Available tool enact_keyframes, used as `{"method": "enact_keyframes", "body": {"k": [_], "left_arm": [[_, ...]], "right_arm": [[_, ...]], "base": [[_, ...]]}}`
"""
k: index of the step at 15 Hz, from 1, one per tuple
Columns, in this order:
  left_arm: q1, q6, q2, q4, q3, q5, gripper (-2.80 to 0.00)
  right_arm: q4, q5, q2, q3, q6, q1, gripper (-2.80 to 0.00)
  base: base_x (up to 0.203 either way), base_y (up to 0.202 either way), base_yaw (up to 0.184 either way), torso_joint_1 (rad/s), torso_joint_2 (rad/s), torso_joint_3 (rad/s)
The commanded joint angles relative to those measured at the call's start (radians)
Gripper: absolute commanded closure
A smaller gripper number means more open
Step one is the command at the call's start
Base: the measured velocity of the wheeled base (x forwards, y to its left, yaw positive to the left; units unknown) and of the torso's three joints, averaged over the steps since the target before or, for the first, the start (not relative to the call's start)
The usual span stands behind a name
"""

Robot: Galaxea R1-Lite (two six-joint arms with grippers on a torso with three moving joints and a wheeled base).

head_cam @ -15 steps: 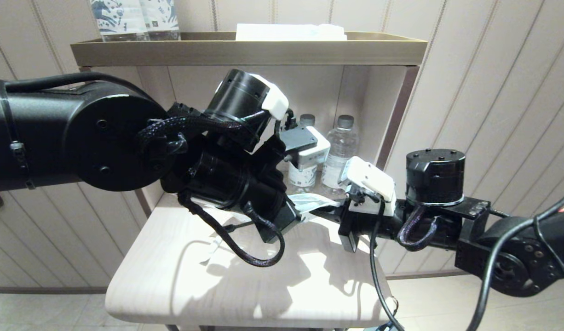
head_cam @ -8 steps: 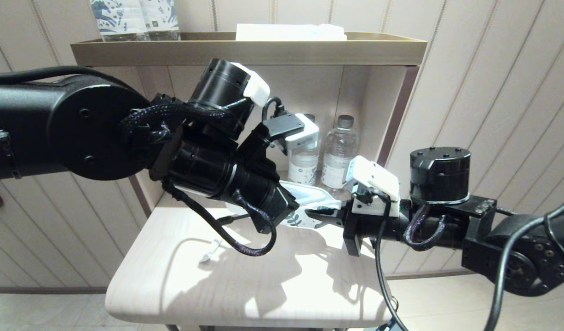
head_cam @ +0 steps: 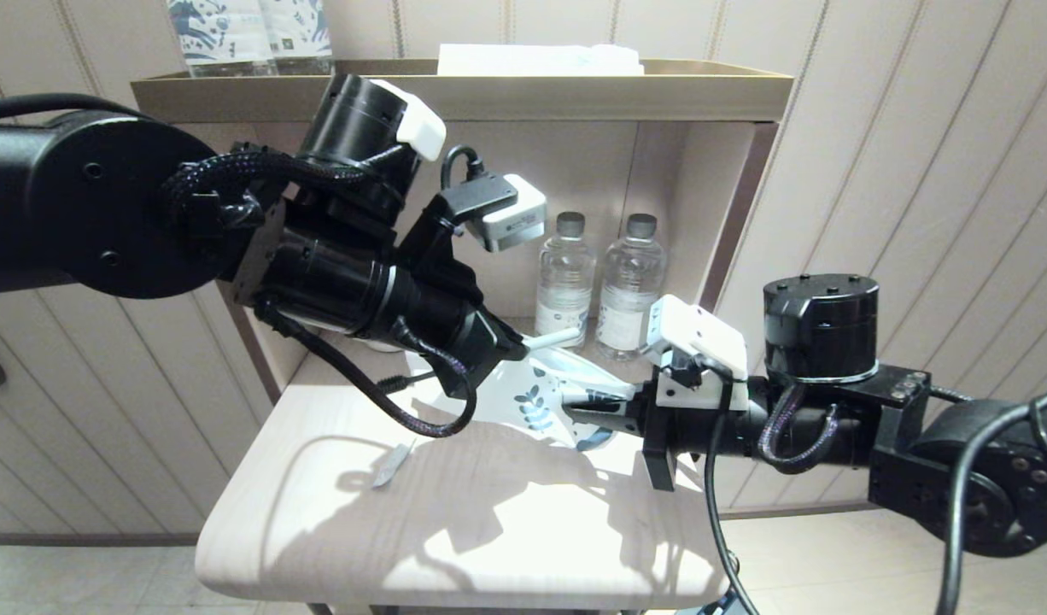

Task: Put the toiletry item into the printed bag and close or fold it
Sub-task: Place the toothbrush in the storage bag

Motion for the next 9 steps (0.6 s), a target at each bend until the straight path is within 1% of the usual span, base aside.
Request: {"method": "enact_keyframes", "body": {"k": [1,3,4,5,6,7,9], "left_arm": [[0.014,0.001,-0.021,0.001,-0.009,-0.002,0.0],[0.037,-0.005,-0.023,0.001,-0.058,-0.002,0.0],[0.049,-0.01,-0.022,-0.001,-0.094,-0.003,0.0],[0.06,-0.017,-0.021,-0.002,-0.13,-0.001,0.0],[0.066,-0.048,-0.021,-0.002,-0.165,0.001,0.0],[0.067,-0.074,-0.018,-0.004,-0.192,0.003,0.0],[0.066,-0.094,-0.009,-0.027,-0.246,0.004,0.0]], "right_arm": [[-0.008,0.001,0.008,0.002,-0.003,0.002,0.0],[-0.013,-0.007,0.011,0.004,-0.005,0.002,0.0],[-0.021,-0.025,0.018,0.004,-0.007,0.002,0.0],[-0.047,-0.064,0.024,0.004,-0.009,0.003,0.0],[-0.1,-0.112,0.042,0.007,-0.011,0.012,0.0],[-0.15,-0.136,0.056,0.013,-0.011,0.018,0.0],[-0.167,-0.144,0.063,0.018,-0.011,0.026,0.0]], "base": [[0.0,0.0,0.0,0.0,0.0,0.0],[0.0,0.0,0.0,0.0,0.0,0.0],[0.0,0.0,0.0,0.0,0.0,0.0],[0.0,0.0,0.0,0.0,0.0,0.0],[0.0,0.0,0.0,0.0,0.0,0.0],[0.0,0.0,0.0,0.0,0.0,0.0],[0.0,0.0,0.0,0.0,0.0,0.0]]}}
